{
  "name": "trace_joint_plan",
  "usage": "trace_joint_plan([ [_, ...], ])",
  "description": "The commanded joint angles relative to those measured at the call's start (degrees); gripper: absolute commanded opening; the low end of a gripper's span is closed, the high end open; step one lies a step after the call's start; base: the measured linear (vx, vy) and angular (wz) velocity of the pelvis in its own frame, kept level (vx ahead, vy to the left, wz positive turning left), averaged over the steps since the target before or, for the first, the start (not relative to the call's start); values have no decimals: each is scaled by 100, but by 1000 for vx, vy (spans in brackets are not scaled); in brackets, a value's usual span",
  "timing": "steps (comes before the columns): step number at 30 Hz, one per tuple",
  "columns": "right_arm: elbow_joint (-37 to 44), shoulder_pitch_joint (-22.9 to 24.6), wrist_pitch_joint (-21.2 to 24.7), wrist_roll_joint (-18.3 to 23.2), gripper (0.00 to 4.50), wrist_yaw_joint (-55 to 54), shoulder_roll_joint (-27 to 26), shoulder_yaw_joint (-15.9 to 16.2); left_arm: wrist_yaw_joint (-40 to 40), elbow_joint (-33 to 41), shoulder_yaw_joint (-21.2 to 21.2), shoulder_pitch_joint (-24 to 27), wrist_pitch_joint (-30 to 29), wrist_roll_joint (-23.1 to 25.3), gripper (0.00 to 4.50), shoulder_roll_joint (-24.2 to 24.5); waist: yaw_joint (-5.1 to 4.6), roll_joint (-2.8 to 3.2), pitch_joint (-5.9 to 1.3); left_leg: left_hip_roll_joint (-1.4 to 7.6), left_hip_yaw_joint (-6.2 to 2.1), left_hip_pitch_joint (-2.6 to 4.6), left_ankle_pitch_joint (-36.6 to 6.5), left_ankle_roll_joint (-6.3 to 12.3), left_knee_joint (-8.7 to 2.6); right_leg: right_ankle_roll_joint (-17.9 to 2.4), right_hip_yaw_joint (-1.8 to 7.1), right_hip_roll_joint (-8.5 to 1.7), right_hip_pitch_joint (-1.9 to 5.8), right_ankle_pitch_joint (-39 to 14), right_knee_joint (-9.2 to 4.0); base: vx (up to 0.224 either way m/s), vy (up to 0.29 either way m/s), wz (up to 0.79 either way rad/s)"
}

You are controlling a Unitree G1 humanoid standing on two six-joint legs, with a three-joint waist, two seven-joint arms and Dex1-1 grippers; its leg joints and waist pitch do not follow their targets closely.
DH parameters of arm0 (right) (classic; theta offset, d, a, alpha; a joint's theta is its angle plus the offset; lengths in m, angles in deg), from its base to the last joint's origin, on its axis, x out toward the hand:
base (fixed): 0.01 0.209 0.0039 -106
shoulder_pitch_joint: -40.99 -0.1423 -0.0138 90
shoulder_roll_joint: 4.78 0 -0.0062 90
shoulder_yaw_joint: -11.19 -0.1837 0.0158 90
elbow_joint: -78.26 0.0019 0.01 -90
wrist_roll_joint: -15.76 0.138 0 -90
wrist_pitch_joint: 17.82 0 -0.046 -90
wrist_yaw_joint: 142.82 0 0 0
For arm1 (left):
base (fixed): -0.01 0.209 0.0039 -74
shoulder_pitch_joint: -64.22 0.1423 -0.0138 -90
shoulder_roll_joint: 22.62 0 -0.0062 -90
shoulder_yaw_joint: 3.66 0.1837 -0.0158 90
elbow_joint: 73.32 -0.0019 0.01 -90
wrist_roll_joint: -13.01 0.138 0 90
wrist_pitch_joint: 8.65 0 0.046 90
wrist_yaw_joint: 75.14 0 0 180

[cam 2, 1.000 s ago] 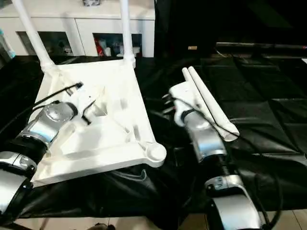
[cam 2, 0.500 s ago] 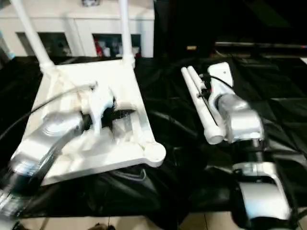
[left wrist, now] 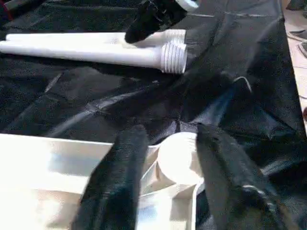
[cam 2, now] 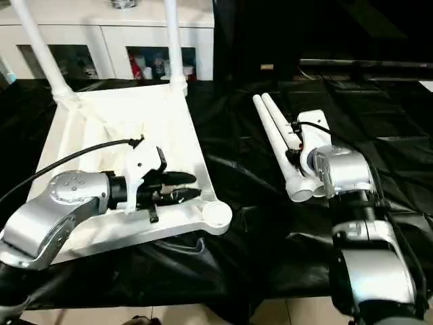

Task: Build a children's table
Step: Pick table leg

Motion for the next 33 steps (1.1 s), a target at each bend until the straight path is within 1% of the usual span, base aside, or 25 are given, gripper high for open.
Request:
trace_joint_plan([
  [1,-353,-191,12,92,266,70,40,-83,-48,150,58,17,-111,31,221,67,-12,-112,-425,8,-11,191,-1653,-307,-285,-898,44,-69,193,-1554,-418,0,0,0],
  [2,-457,-230,3,140,275,101,28,-124,-56,161,67,21,-116,38,235,72,-9,-103,-425,8,-12,196,-1665,-311,-280,-922,41,-71,191,-1560,-411,0,0,0],
  [3,-581,-277,-25,164,278,135,24,-145,-63,174,75,24,-129,40,240,74,-6,-116,-412,7,-5,193,-1677,-307,-283,-911,43,-66,185,-1586,-425,0,0,0],
  [4,-692,-318,-50,176,287,176,24,-151,-69,185,81,29,-137,42,242,79,-7,-105,-421,9,-11,200,-1690,-312,-278,-915,42,-72,188,-1601,-412,0,0,0],
  [5,-848,-383,-61,152,302,195,33,-129,-86,214,95,39,-154,61,258,99,-8,-125,-416,7,-6,194,-1685,-307,-279,-912,42,-67,189,-1597,-419,0,0,0],
  [6,-1033,-466,-52,81,315,209,55,-60,-101,256,105,59,-182,72,276,122,-4,-119,-414,11,-11,192,-1687,-312,-282,-921,39,-69,188,-1601,-415,0,0,0],
  [8,-1252,-565,-71,40,322,289,75,0,-100,313,102,95,-217,71,285,137,-4,-126,-408,12,-10,187,-1708,-324,-277,-939,37,-72,185,-1635,-409,0,0,0],
  [10,-1415,-633,-85,-11,324,297,91,47,-100,337,107,116,-224,86,304,154,-4,-137,-408,21,-15,187,-1742,-340,-273,-931,35,-80,180,-1699,-401,0,0,0],
  [11,-1492,-668,-80,-33,324,297,99,68,-101,346,109,123,-228,94,304,162,-6,-142,-405,22,-14,187,-1750,-345,-274,-931,35,-78,177,-1708,-405,0,0,0],
  [12,-1662,-750,-70,-18,324,381,102,70,-101,357,108,129,-233,98,325,178,-10,-149,-399,19,-12,187,-1788,-355,-273,-930,35,-72,173,-1743,-406,0,0,0],
  [13,-1827,-825,-55,19,324,495,101,56,-103,365,108,134,-237,101,325,189,-16,-152,-397,18,-16,194,-1888,-360,-270,-920,31,-71,165,-1834,-410,0,0,0],
  [15,-1993,-898,-37,71,324,633,96,35,-105,374,106,135,-241,96,343,204,-15,-154,-392,20,-22,194,-1979,-364,-269,-886,33,-79,160,-1954,-418,0,0,0],
  [16,-2258,-1014,-24,171,324,835,95,-44,-111,386,113,128,-247,97,354,220,-15,-151,-392,23,-24,199,-2010,-370,-266,-889,33,-80,154,-1976,-418,0,0,0],
  [17,-2344,-1052,-28,197,324,897,95,-64,-113,391,116,126,-250,97,364,225,-12,-149,-391,26,-24,202,-2036,-366,-266,-889,34,-82,151,-1978,-422,0,0,0],
  [18,-2527,-1129,-63,236,324,1016,97,-103,-106,404,125,122,-257,95,372,234,-10,-167,-387,27,-24,193,-2031,-363,-269,-898,32,-82,156,-1957,-421,0,0,0],
  [20,-2587,-1152,-88,238,324,1047,98,-110,-99,410,129,121,-261,93,388,236,-5,-163,-387,28,-25,182,-2005,-360,-268,-923,28,-82,159,-1924,-410,0,0,0],
  [21,-2743,-1201,-157,207,307,1093,104,-99,-93,433,128,124,-275,97,392,246,-3,-179,-396,30,-22,184,-1969,-355,-260,-938,31,-88,161,-1906,-403,0,0,0],
  [23,-2885,-1232,-230,160,290,1113,117,-78,-93,459,125,131,-286,95,412,260,2,-172,-395,33,-25,181,-1944,-360,-262,-971,28,-92,161,-1889,-396,0,0,0],
  [25,-2962,-1230,-284,135,263,1093,125,-77,-105,469,130,128,-279,114,435,270,7,-172,-398,35,-24,180,-1923,-360,-261,-1000,27,-94,166,-1844,-389,0,0,0],
  [26,-3008,-1236,-306,132,263,1094,128,-81,-110,472,130,127,-276,118,435,269,4,-174,-398,34,-23,178,-1922,-356,-260,-1005,24,-91,165,-1834,-386,0,0,0],
  [28,-3084,-1239,-344,123,244,1090,133,-77,-118,472,128,127,-266,125,448,268,9,-169,-398,34,-21,186,-1925,-352,-257,-1021,23,-88,163,-1830,-387,0,0,0],
  [30,-3203,-1233,-424,87,226,1071,145,-52,-129,469,132,124,-258,136,450,270,11,-173,-400,33,-17,183,-1915,-343,-253,-1030,25,-89,163,-1809,-386,0,0,0],
  [31,-3246,-1222,-457,80,217,1068,146,-56,-134,475,134,127,-260,143,450,275,17,-191,-402,34,-19,180,-1900,-333,-252,-1027,23,-95,169,-1821,-382,0,0,0],
  [33,-3301,-1221,-486,73,204,1063,146,-65,-138,475,138,127,-266,154,450,274,13,-186,-398,33,-16,182,-1933,-335,-250,-1023,22,-88,160,-1872,-387,0,0,0],
])
